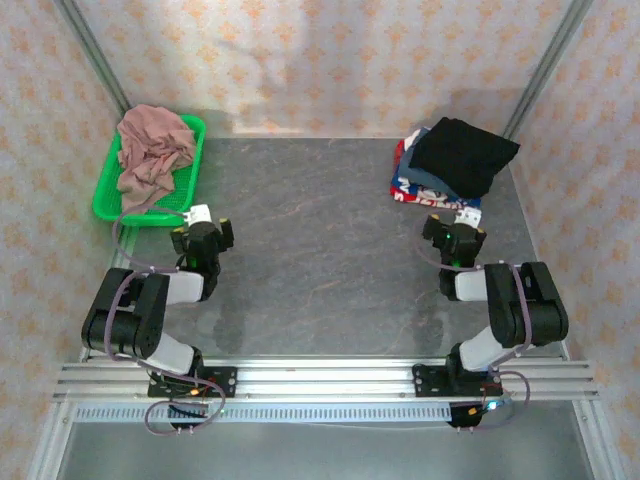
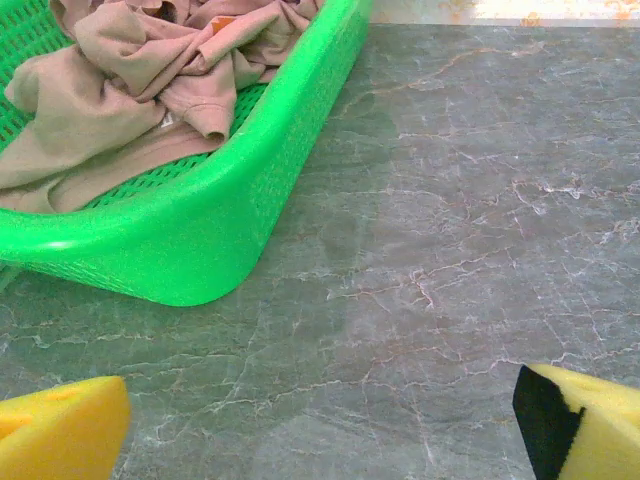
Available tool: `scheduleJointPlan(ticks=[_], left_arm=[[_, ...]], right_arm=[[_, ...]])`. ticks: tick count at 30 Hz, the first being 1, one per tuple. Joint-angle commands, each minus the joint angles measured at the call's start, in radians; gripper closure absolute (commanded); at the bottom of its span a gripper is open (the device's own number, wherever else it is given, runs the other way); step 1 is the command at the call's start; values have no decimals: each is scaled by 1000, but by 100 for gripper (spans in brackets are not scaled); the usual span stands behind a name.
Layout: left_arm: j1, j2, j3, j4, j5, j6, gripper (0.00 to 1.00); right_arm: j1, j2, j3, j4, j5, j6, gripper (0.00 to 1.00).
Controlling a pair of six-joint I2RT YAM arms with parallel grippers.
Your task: Fold and stack the t-shirts
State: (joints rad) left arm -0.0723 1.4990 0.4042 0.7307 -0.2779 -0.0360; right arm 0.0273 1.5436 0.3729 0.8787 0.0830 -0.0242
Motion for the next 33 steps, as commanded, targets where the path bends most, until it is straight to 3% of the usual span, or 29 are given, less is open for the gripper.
scheduleJointPlan(ticks=[1,19,20,21,23,26,30,33], left_arm=[[-3,-11,5,35,-39,-12,0],[-3,-12,5,37,-36,-11,0],[-3,-27,12,35,6,12,0],[-9,-68,49,-74,78,51,0],[-60,-157,197,-401,160,101,0],[-152,-296,260,-584,222,49,0],[-301,-419,361,-817,178,-105,0],[-291,-413,549,-1077,92,-326,0]], right_arm=[[3,1,10,12,14,-10,1],[2,-2,5,22,9,-11,1],[3,-19,-6,35,-10,-23,1],[7,-63,-12,3,-28,-34,1],[35,-244,23,-244,8,-24,1],[41,-467,94,-614,-51,50,1],[60,-677,169,-920,-156,123,1],[60,-734,271,-1117,-248,221,1]])
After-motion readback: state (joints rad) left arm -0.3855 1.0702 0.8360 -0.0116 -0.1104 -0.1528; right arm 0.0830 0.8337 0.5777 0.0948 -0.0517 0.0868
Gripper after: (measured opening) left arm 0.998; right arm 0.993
